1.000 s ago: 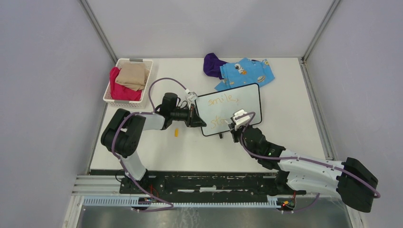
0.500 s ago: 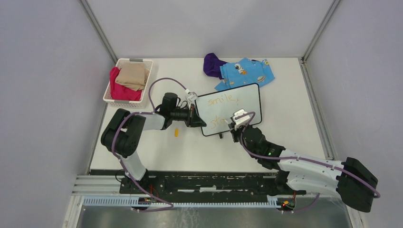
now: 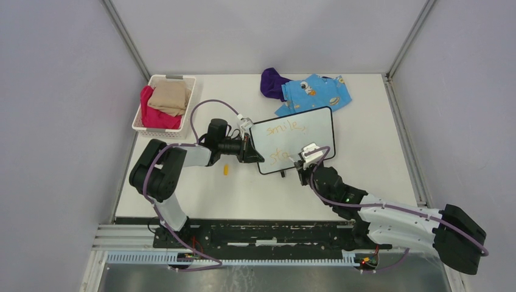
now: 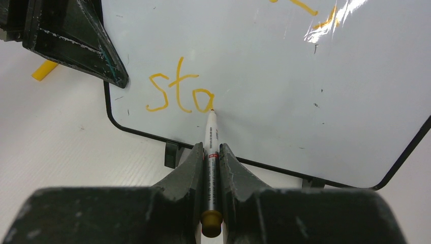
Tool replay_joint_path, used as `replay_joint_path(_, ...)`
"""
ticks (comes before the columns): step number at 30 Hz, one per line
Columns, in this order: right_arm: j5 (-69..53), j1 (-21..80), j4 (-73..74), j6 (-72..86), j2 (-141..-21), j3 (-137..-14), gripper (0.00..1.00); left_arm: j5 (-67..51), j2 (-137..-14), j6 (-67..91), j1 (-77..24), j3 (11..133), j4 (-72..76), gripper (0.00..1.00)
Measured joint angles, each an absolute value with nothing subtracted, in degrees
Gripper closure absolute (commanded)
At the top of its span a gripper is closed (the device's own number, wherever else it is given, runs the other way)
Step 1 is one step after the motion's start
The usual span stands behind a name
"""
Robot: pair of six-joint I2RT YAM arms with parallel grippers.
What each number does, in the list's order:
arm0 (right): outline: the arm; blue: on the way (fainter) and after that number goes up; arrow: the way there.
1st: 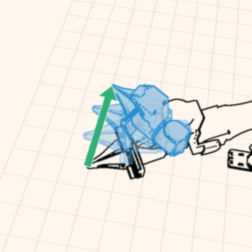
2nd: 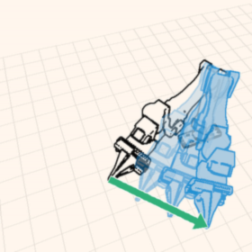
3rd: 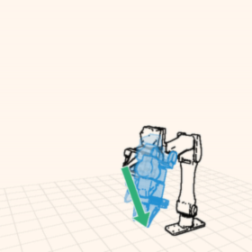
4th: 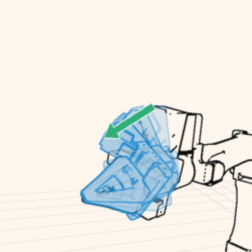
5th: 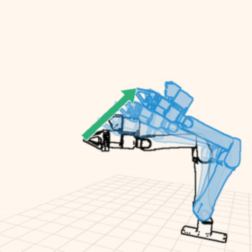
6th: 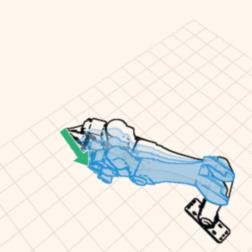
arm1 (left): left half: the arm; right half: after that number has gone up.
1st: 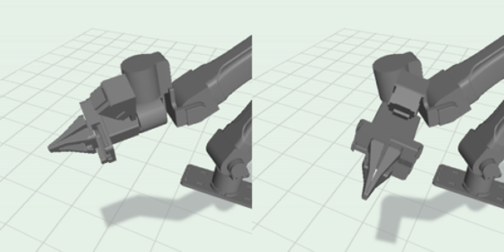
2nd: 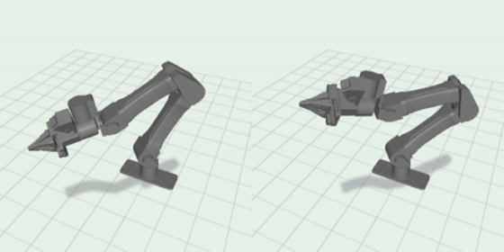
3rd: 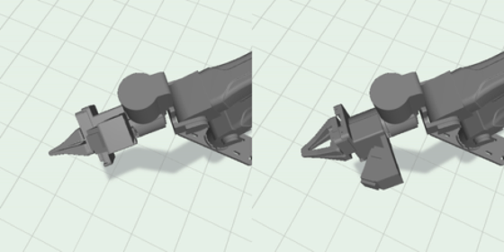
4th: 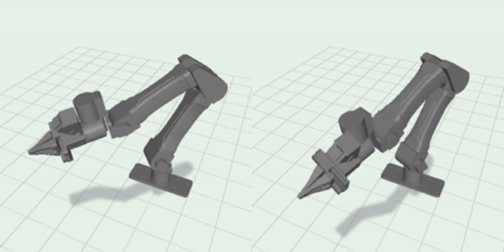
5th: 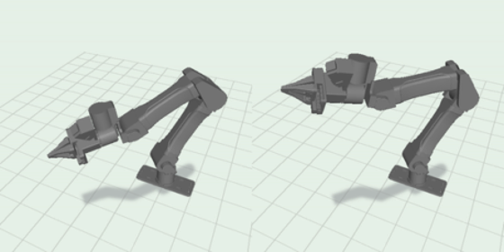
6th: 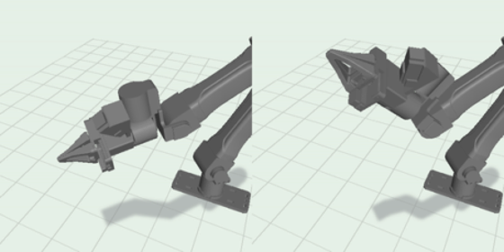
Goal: Write a sentence on the whiteboard
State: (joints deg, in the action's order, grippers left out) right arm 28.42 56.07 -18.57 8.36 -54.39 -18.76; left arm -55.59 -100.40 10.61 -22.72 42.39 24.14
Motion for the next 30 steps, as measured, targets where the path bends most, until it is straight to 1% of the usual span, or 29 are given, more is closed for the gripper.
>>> replay_joint_path(12, 28.64, 55.7, -15.35, 8.05, -51.81, -18.96, 1.0, -55.61, -100.4, 10.59, -22.76, 42.39, 24.12, 0.98)
replay_joint_path(19, 28.73, 55.7, -15.49, 7.05, -52.47, -21.74, 1.0, -55.59, -100.4, 10.59, -22.81, 42.44, 24.1, 0.98)
replay_joint_path(30, 28.77, 55.33, -15.75, 6.09, -54.98, -22.65, 1.0, -55.59, -100.4, 10.59, -22.85, 42.48, 24.01, 0.98)
